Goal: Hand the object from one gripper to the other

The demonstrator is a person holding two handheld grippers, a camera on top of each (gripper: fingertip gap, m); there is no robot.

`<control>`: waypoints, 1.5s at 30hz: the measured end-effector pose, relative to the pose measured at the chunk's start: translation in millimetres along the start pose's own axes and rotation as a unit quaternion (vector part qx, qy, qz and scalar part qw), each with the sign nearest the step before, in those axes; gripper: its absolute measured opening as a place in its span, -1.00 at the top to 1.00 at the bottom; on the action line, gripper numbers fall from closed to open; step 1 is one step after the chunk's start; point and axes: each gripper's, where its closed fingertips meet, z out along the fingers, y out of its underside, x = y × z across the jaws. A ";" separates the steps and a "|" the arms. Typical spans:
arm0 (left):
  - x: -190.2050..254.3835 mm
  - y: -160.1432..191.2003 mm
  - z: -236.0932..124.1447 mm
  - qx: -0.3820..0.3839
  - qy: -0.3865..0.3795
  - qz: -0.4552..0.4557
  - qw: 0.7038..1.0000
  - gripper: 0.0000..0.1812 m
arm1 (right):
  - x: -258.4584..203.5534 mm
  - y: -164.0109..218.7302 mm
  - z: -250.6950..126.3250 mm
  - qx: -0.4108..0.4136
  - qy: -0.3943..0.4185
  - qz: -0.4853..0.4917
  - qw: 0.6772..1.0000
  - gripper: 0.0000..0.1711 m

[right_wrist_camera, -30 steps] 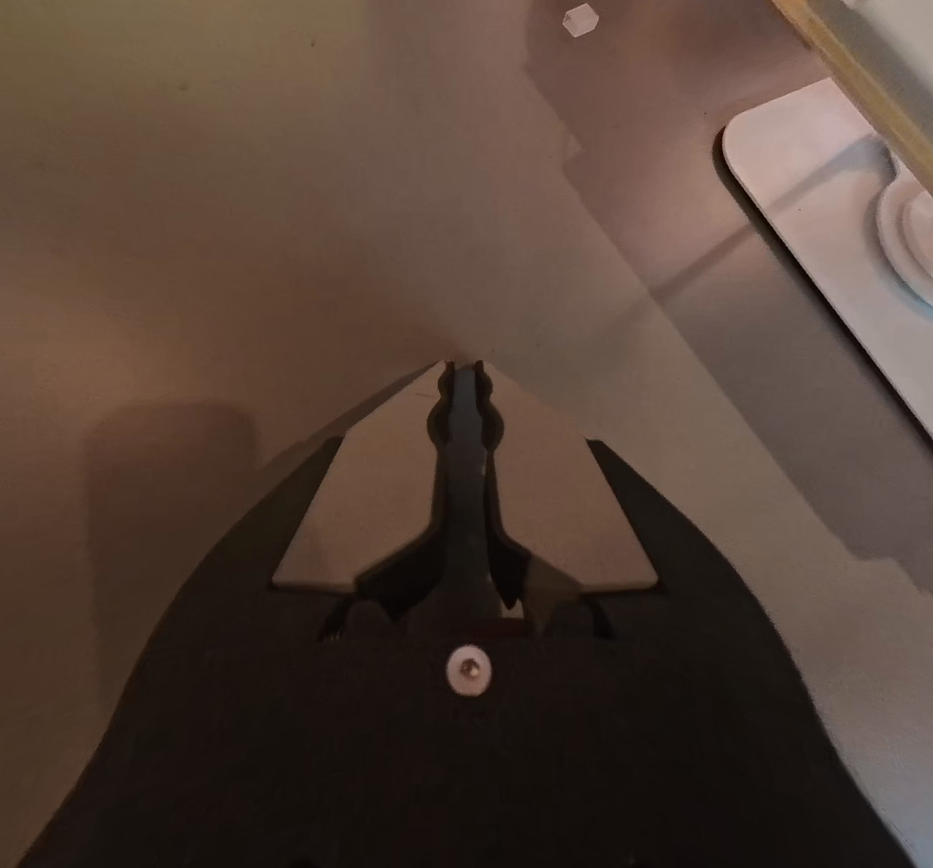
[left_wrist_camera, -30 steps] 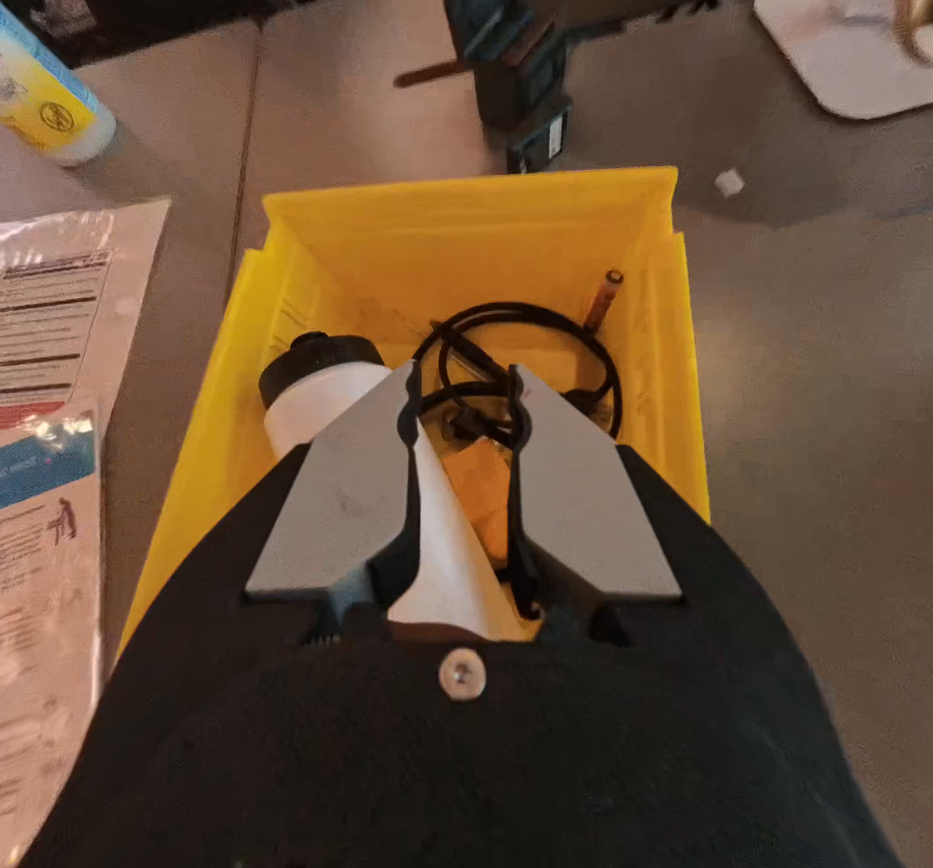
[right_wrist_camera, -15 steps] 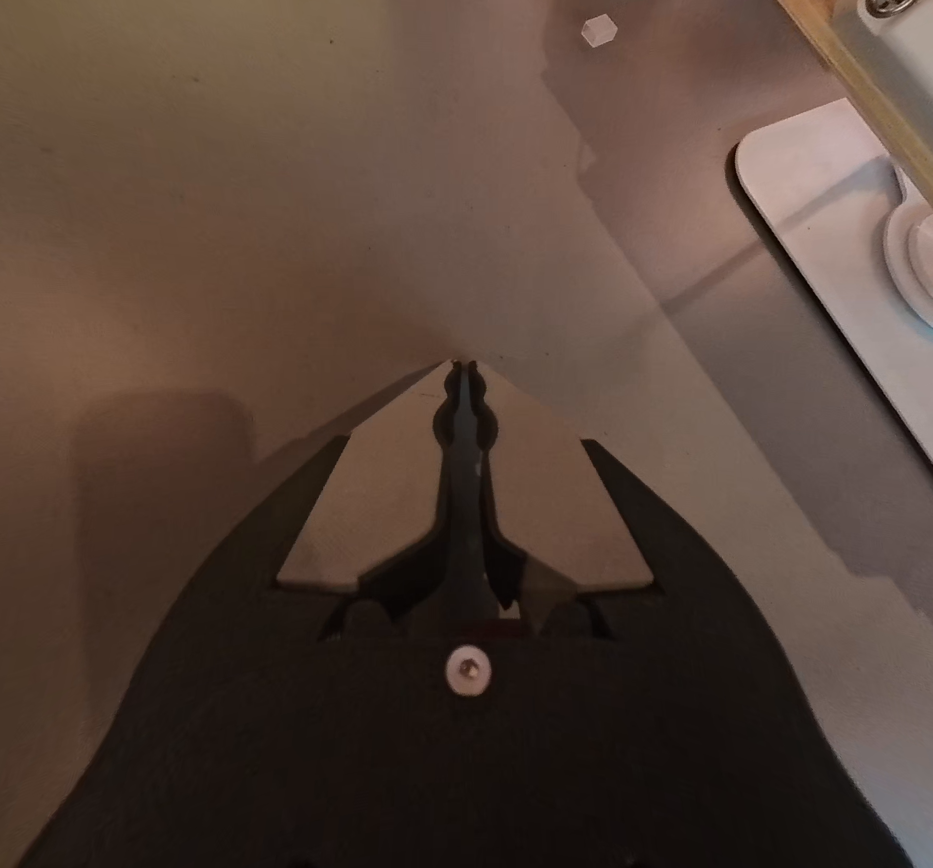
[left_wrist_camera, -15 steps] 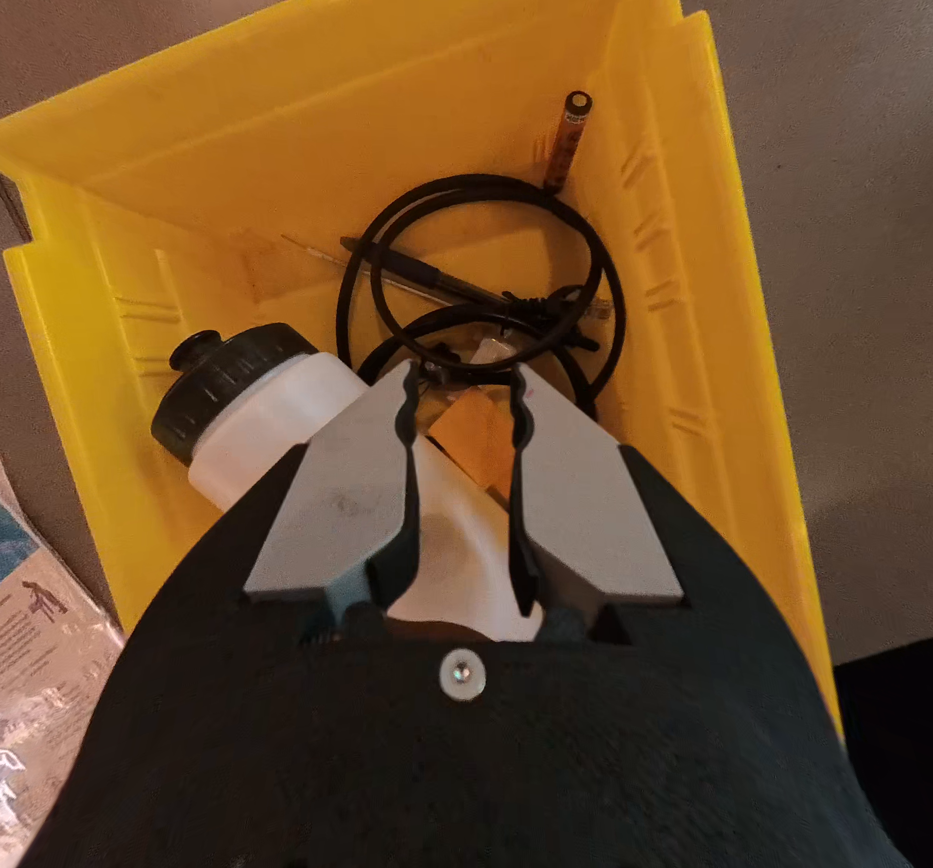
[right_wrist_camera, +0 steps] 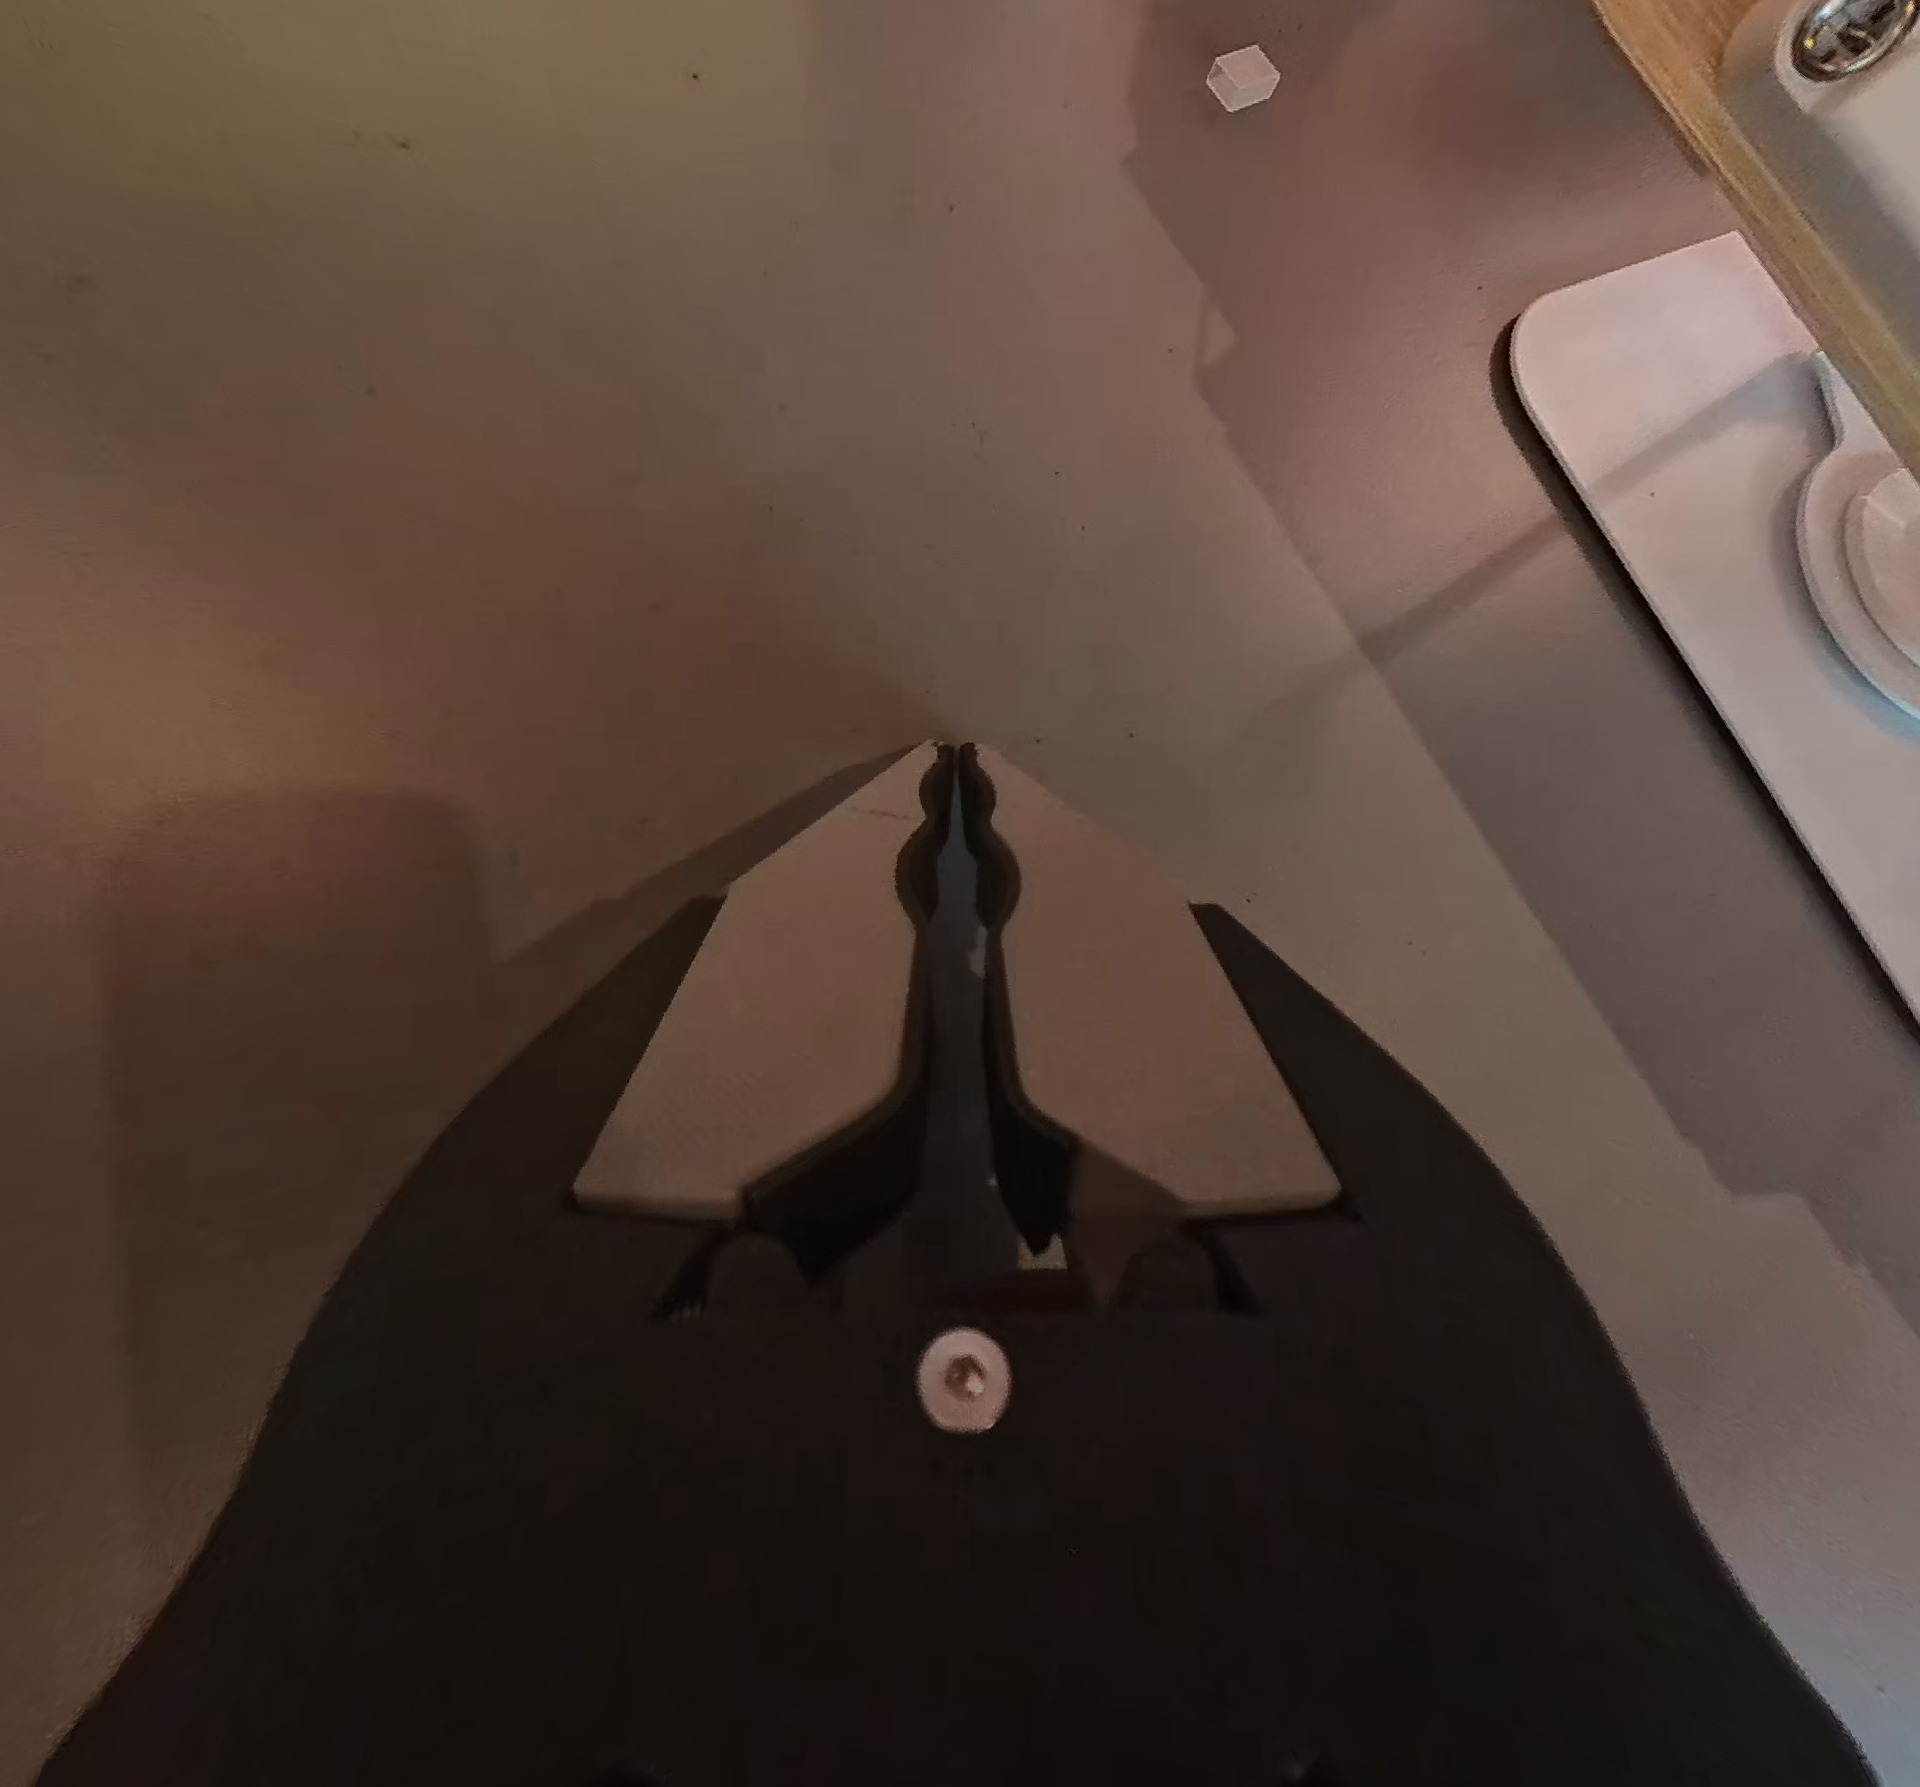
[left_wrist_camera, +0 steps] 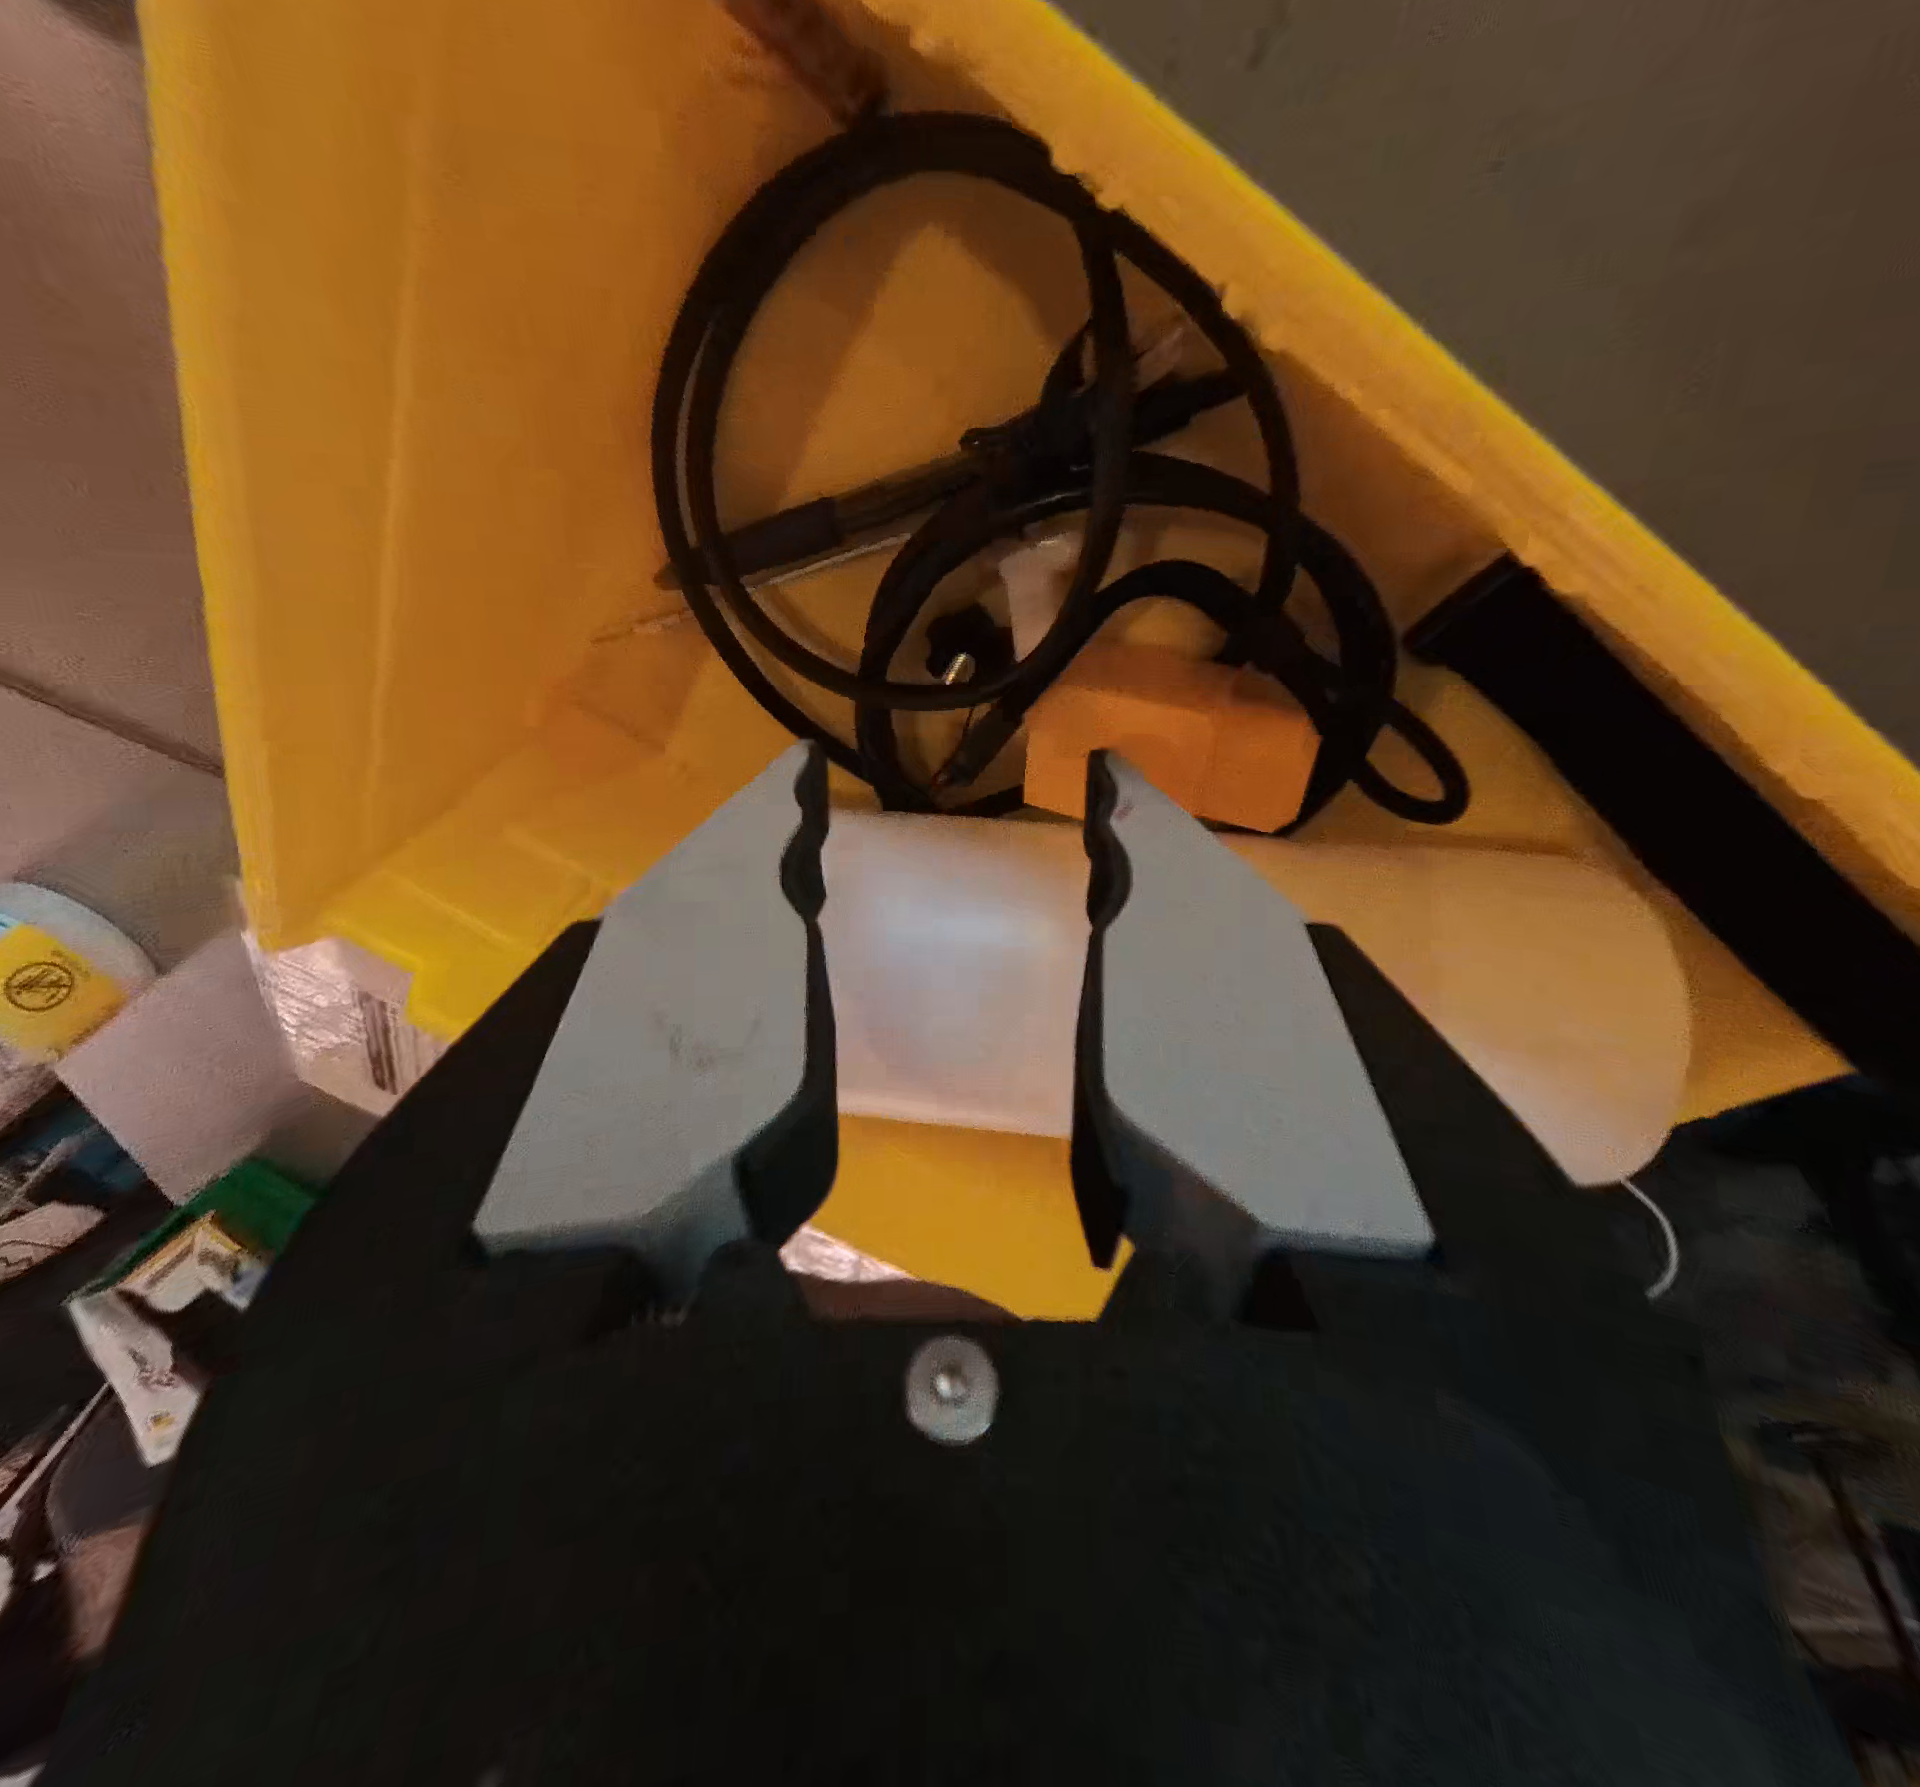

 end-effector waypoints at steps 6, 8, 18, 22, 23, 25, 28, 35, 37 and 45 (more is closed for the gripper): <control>-1.8 19.8 17.9 -0.082 0.020 0.007 0.996 0.96 | -0.7 -0.7 0.2 -0.001 0.014 -0.018 1.000 1.00; -5.4 7.8 9.7 -0.041 0.003 0.023 0.999 1.00 | -0.8 -0.6 0.3 -0.001 0.017 -0.021 1.000 1.00; -71.9 -3.0 -84.5 0.063 -0.246 -0.034 0.967 1.00 | -0.8 -1.6 0.8 -0.002 0.042 -0.048 0.998 1.00; -79.1 -58.2 -190.0 0.292 -0.328 -0.163 0.884 1.00 | -7.1 -6.1 0.3 0.009 0.021 -0.045 0.999 0.90; -62.5 -83.4 -202.9 0.343 -0.310 -0.167 0.871 1.00 | -13.7 -10.9 -1.3 0.023 -0.004 -0.037 0.999 0.76; -34.1 -128.0 -217.1 0.401 -0.324 -0.144 0.845 1.00 | -25.3 -26.1 -8.3 0.071 -0.055 -0.011 0.996 0.72; 4.4 -191.8 -209.4 0.490 -0.275 -0.143 0.815 1.00 | -19.9 -48.7 -23.6 0.159 -0.067 0.032 0.984 0.59; 30.7 -275.7 -140.0 0.604 -0.117 -0.216 0.758 1.00 | -17.5 -72.9 -52.5 0.277 -0.199 0.160 0.926 0.40; 36.8 -292.3 -118.8 0.621 -0.075 -0.216 0.750 1.00 | -17.0 -74.1 -53.8 0.281 -0.222 0.174 0.917 0.37; 57.9 -314.2 -80.1 0.630 0.013 -0.192 0.753 1.00 | -7.8 -75.4 -63.4 0.315 -0.237 0.216 0.893 0.50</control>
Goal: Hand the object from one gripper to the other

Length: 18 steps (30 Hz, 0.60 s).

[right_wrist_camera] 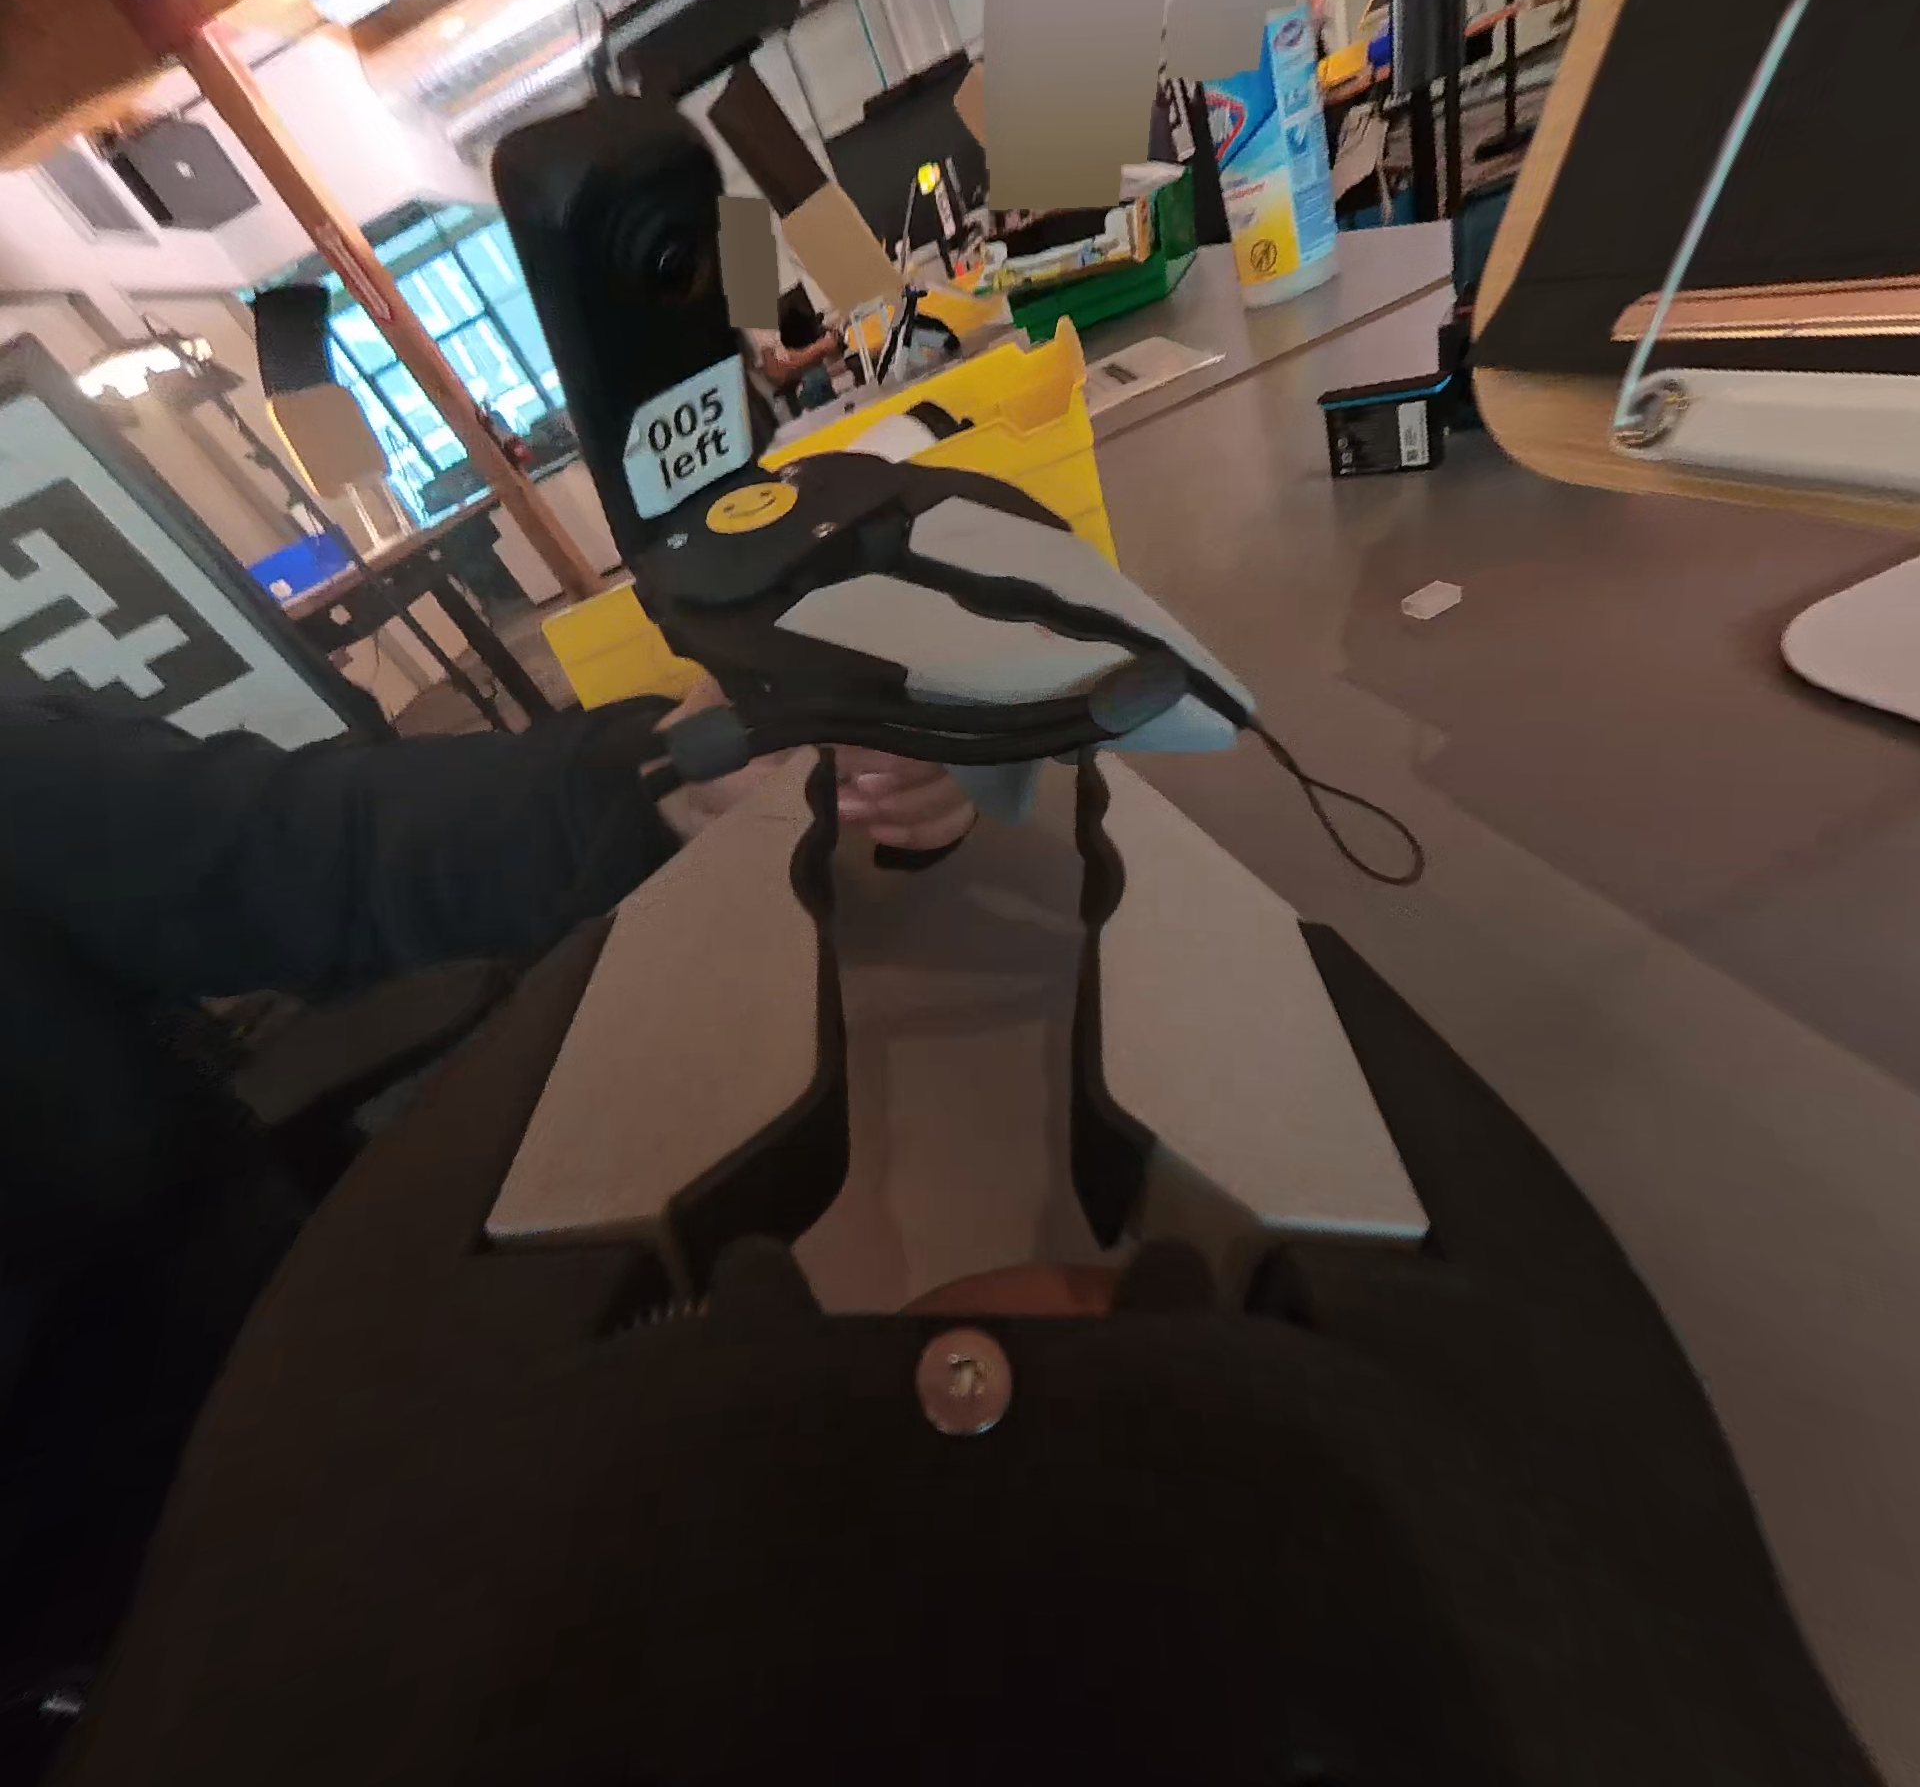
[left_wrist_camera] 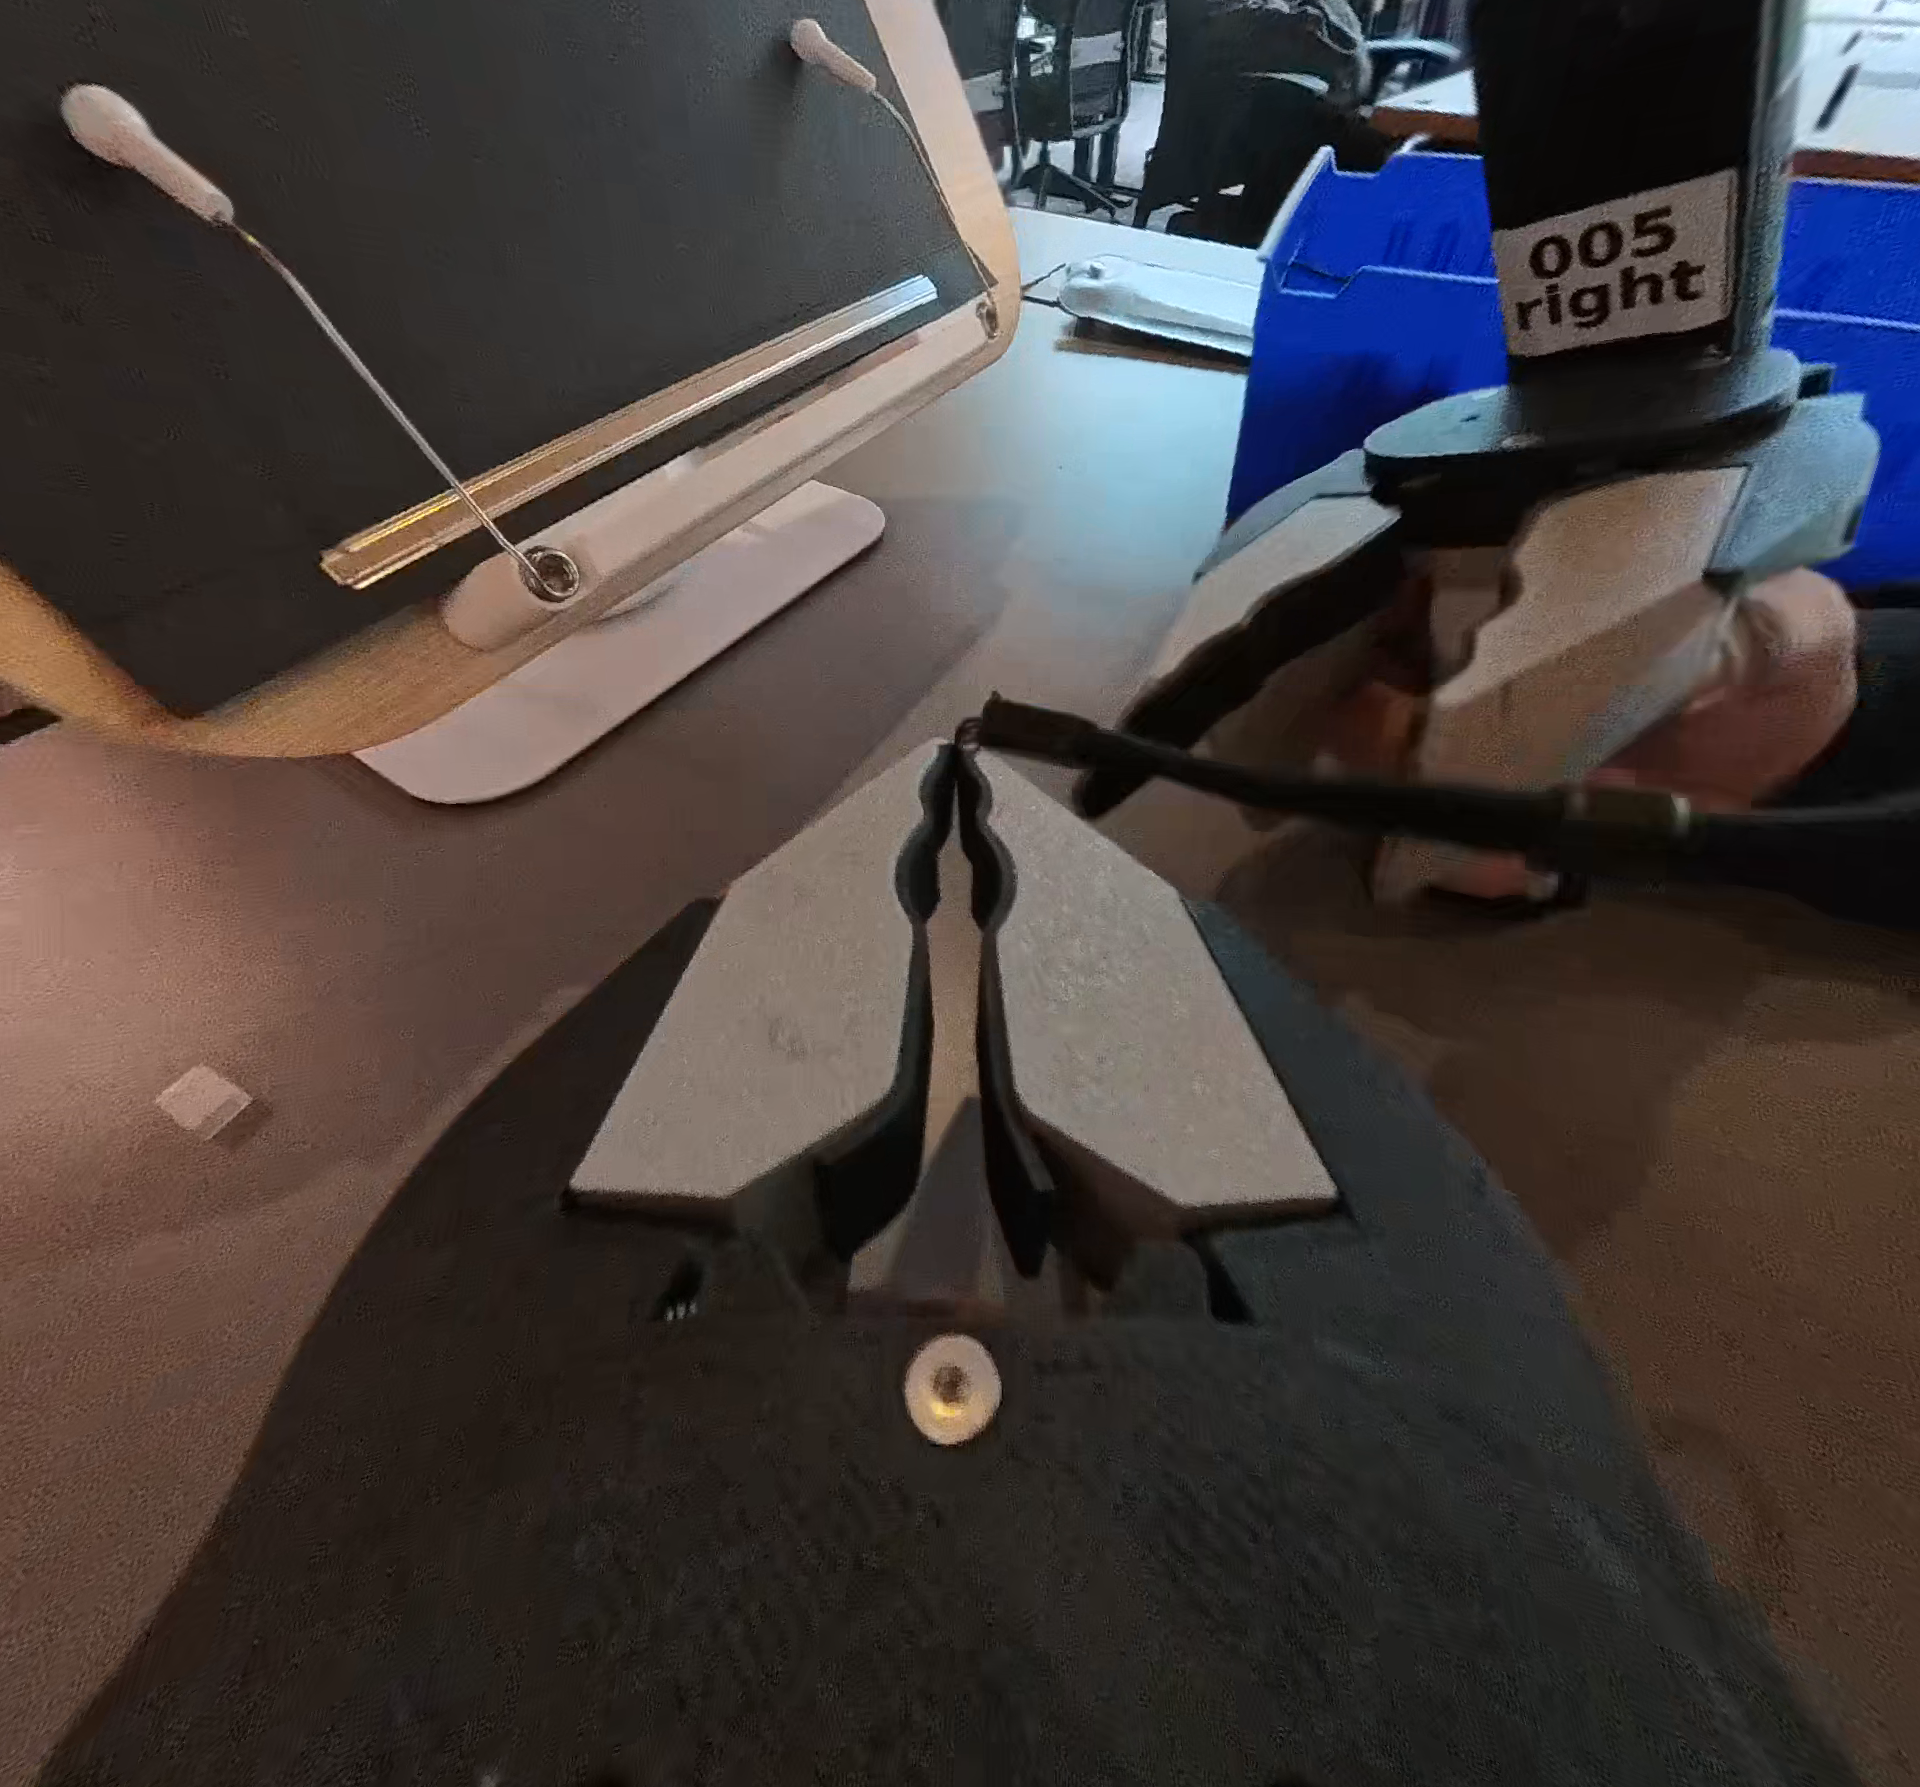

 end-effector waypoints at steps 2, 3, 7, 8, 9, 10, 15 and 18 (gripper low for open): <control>0.9 4.0 -3.9 -0.007 -0.013 0.019 1.000 1.00 | 4.5 -5.9 -11.0 0.026 0.015 0.005 1.000 0.60; 4.9 3.2 -3.2 -0.006 -0.008 0.026 1.000 1.00 | 7.9 -7.6 -16.2 0.034 0.023 0.011 0.999 0.60; 13.3 -1.2 -1.9 0.010 -0.003 0.048 0.999 1.00 | 24.9 -11.5 -27.3 0.053 0.050 0.053 0.996 0.61; 13.5 0.2 -1.1 0.009 -0.004 0.053 0.999 1.00 | 26.8 -10.5 -26.8 0.050 0.047 0.065 0.996 0.57; 13.8 2.4 0.1 0.004 -0.004 0.057 0.998 1.00 | 27.2 -7.8 -25.2 0.040 0.041 0.075 0.995 0.48; 13.9 4.2 0.9 0.000 -0.004 0.054 0.999 1.00 | 25.2 -3.3 -22.8 0.023 0.031 0.082 0.996 0.41; 23.0 -12.9 -9.1 0.030 0.006 0.058 0.998 1.00 | 21.0 11.0 -15.6 -0.038 0.060 0.027 0.997 0.40; 19.5 -20.6 -14.1 0.042 -0.017 0.082 0.996 1.00 | 19.8 15.3 -13.6 -0.062 0.093 -0.041 0.993 0.72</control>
